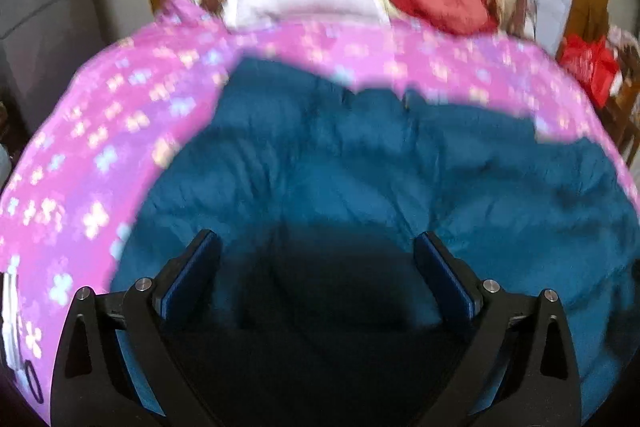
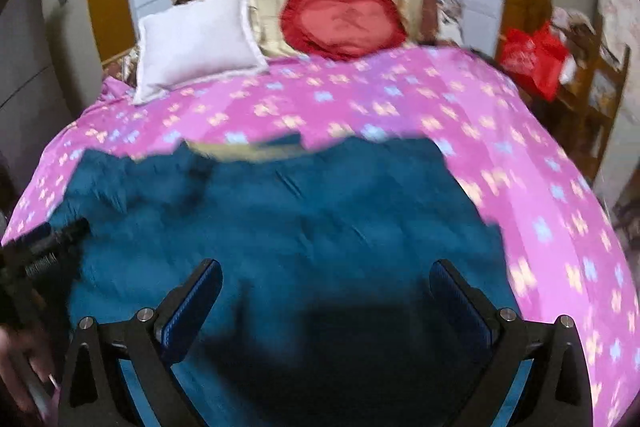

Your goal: Fold large clothes

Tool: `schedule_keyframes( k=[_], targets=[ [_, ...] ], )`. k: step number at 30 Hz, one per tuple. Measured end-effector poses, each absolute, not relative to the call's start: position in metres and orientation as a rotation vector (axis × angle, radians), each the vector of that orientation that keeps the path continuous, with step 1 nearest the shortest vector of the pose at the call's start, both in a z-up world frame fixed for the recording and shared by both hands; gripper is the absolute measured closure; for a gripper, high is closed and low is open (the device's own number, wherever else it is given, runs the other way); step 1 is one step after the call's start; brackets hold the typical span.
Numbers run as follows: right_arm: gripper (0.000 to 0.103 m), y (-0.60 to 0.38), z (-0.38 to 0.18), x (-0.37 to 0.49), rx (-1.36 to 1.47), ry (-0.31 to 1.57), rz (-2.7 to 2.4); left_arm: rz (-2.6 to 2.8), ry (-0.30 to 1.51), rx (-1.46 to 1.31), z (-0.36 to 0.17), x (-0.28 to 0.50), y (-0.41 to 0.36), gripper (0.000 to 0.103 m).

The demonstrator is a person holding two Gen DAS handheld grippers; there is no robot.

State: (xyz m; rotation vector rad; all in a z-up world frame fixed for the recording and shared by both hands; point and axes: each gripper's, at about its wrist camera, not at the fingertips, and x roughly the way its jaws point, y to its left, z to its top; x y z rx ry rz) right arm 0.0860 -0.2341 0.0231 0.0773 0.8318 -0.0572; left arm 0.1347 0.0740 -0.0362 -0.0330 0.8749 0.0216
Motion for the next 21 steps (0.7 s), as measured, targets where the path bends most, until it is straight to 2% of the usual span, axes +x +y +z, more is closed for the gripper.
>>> schedule_keyframes(
  k=[2, 4, 7, 9, 13, 21],
  targets=[
    [0.000, -0.247, -0.004, 0.088, 0.082, 0.917, -0.032, 0.005, 0.866, -0.036, -0.036, 0.134, 0.075, 0.001],
    [0.000, -0.248, -0.011, 0.079, 0.028, 0.859, 0.024, -0.021, 0.888, -0.082, -0.025, 0.128, 0.083, 0.002],
    [0.000, -0.255, 0.000, 0.073, 0.044, 0.880, 0.010, -0.066, 0.827, -0.184, 0.000, 0.102, 0.109, 0.002],
    [0.000, -0.264, 0.020, 0.056, 0.076, 0.808, 0.005, -0.046, 0.793, -0.205, 0.010, 0.083, 0.135, 0.002],
    [0.000, -0.288, 0.038, 0.018, 0.103, 0.748, 0.015, -0.024, 0.843, -0.202, -0.005, 0.062, 0.175, 0.002],
    [0.000, -0.335, 0.024, -0.023, 0.126, 0.734, -0.041, -0.030, 0.934, -0.201, -0.033, 0.062, 0.203, 0.002]
  ],
)
